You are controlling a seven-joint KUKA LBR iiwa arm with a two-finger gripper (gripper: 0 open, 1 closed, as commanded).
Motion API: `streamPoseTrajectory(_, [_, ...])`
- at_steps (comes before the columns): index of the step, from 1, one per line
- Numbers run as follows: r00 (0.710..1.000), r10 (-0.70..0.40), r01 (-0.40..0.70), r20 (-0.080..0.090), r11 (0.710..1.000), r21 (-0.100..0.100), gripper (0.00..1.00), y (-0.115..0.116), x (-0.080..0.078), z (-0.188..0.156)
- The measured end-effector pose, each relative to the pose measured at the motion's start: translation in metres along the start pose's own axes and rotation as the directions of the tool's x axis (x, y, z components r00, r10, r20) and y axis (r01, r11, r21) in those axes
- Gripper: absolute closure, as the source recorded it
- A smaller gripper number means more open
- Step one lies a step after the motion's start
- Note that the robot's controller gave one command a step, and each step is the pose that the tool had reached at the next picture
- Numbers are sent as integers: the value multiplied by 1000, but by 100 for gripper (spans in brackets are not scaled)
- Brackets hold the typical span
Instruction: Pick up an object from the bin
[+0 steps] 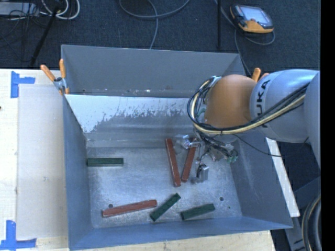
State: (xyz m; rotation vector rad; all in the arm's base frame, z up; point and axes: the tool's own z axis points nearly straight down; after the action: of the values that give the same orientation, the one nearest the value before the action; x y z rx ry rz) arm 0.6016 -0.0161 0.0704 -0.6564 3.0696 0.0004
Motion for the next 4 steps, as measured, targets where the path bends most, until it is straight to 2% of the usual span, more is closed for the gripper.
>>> streamPoseTrajectory(1, [962,-275,275,1,962,-1,0,32,-8,-30])
streamPoseTrajectory(2, [932,-363,363,-1,932,-1,0,20,-8,-29])
streamPoseTrajectory(3, [894,-448,448,0,894,0,0,32,-12,1])
streamPoseTrajectory(4, [896,-444,444,0,896,-1,0,32,-12,0])
